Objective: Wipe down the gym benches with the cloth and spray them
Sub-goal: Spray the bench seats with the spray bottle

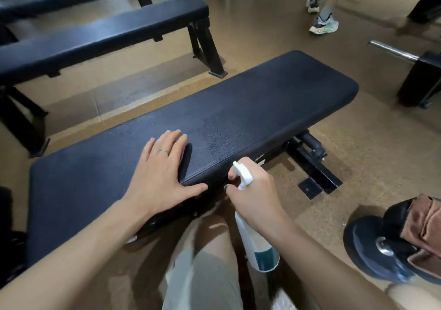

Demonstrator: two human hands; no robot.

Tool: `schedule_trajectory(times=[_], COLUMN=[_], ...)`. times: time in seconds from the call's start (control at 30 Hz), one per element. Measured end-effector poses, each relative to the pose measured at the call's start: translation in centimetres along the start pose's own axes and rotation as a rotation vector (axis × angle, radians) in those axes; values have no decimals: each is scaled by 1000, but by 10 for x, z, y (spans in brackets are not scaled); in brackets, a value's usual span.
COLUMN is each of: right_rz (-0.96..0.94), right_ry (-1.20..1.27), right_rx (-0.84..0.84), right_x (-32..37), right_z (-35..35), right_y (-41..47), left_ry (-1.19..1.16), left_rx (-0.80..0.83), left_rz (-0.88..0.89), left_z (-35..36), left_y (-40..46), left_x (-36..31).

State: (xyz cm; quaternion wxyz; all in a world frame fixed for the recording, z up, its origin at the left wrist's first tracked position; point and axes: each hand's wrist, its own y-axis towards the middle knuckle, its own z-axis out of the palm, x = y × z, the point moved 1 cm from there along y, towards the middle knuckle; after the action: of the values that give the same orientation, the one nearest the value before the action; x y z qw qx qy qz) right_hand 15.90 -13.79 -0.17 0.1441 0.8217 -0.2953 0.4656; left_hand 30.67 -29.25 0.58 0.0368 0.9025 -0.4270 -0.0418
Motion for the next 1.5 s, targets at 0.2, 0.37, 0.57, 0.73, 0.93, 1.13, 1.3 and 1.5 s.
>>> schedule_trajectory(times=[0.2, 0.37, 0.57, 0.73, 0.93, 1.13, 1.3, 1.5], right_rz=[41, 74, 79, -54, 6, 151, 149, 181], right_ry=[-79, -34, -10, -225, -177, -199, -79, -115], right_rx=[73, 156, 57, -5, 28, -21, -24, -59], right_x=[1, 9, 19, 45, 78, 111, 133, 153], right_z=[13, 11, 32, 78, 128, 172, 199, 221], right_y=[2, -11, -21, -46, -79, -110, -133, -145], left_ry=[43, 69, 48, 2, 36, 44, -61, -163], left_rx=[107, 117, 64, 52, 24, 36, -37, -142], left_rz=[-357, -400, -376, -210, -103, -59, -251, -260], left_z=[-8, -7, -3, -7, -14, -25, -37, -39], left_y=[-79, -84, -90, -105, -181, -232, -267, -285], left_x=[57, 50, 52, 77, 144, 200, 243, 259])
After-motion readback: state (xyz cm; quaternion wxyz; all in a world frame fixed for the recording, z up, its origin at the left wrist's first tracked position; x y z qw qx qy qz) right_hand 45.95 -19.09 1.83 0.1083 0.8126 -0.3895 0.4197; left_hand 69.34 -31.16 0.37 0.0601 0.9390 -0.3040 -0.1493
